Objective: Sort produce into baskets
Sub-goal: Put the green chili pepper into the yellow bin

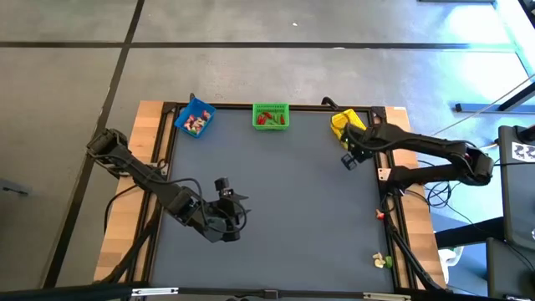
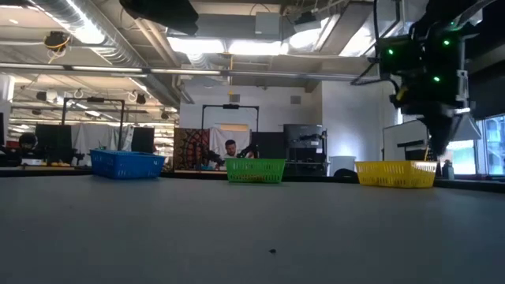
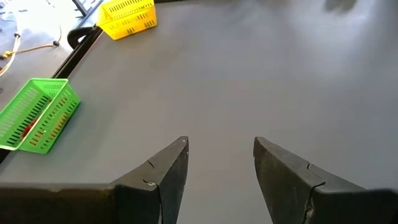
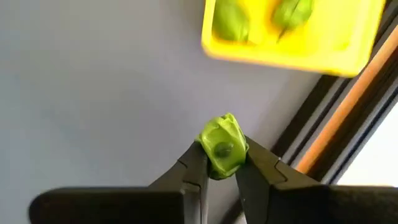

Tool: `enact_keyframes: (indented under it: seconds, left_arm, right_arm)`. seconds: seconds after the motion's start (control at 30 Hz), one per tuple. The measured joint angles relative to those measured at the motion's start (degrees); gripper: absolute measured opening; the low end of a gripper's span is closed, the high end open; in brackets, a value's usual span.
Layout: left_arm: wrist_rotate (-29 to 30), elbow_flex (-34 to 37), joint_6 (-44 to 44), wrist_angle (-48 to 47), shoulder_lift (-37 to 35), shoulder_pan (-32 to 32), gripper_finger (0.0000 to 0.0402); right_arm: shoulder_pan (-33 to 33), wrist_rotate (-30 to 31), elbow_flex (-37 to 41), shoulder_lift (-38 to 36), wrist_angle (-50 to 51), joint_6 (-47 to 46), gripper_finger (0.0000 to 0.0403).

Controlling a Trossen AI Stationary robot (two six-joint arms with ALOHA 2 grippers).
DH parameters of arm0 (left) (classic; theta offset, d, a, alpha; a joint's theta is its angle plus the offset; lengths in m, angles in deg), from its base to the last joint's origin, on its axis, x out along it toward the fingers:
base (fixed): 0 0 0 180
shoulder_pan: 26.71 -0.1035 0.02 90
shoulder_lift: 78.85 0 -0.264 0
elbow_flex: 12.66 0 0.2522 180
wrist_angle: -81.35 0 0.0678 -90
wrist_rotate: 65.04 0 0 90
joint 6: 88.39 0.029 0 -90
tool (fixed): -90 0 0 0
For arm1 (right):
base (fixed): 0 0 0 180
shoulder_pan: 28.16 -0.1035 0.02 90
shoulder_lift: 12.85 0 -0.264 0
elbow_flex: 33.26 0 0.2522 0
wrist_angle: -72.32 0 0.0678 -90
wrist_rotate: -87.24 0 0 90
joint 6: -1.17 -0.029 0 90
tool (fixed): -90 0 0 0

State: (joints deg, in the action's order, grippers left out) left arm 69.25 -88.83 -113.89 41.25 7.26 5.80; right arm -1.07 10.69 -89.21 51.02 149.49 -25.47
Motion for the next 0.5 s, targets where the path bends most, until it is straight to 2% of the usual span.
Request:
enact_keyframes:
  seconds: [0.33,0.5]
  left_arm:
    - [0.0,0.0,-0.1,0.0,0.0,-0.8,0.0178]
    - [-0.2,0.0,-0.2,0.0,0.0,-0.8,0.0178]
  right_arm:
    - [9.0,0.0,-2.4,0.4,-15.2,4.6,0.006]
    - [13.1,0.4,-2.4,2.8,-19.0,7.0,0.006]
